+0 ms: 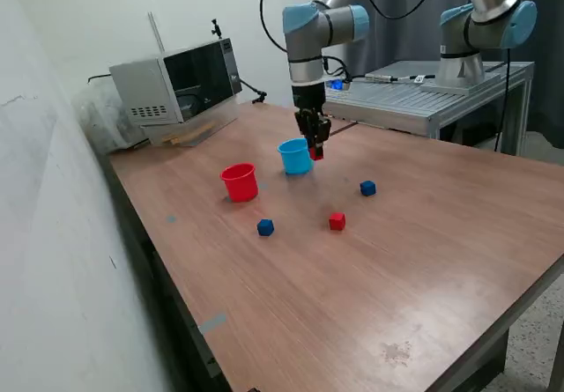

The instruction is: Place red objects in the red bin, and blue objects in the blue bin.

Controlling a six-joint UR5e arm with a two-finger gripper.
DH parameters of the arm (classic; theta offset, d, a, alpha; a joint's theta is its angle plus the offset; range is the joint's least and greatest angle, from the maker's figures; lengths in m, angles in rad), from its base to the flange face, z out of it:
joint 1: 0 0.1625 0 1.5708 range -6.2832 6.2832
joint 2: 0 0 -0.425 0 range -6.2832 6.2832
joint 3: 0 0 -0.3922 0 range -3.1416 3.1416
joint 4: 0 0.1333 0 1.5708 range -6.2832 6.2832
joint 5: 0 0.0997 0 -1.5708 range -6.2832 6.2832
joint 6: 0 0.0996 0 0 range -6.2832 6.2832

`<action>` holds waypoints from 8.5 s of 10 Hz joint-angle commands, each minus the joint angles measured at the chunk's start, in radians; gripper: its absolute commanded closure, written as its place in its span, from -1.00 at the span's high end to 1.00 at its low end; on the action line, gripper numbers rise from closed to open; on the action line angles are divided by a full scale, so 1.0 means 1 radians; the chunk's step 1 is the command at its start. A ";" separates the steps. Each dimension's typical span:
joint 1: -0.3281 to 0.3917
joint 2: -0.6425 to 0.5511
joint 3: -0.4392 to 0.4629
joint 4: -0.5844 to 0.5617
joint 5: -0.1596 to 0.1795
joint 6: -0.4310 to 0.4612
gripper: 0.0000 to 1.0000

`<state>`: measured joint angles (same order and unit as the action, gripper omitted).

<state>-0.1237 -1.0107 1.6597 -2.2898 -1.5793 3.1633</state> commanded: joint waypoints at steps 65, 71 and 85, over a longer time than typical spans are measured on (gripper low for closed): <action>0.199 0.279 -0.548 0.262 0.036 -0.388 -1.00; 0.057 0.208 -0.587 0.314 0.036 -0.355 -1.00; -0.152 0.331 -0.594 0.174 0.038 -0.172 -1.00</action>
<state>-0.2755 -0.6938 1.0655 -2.1100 -1.5407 2.9883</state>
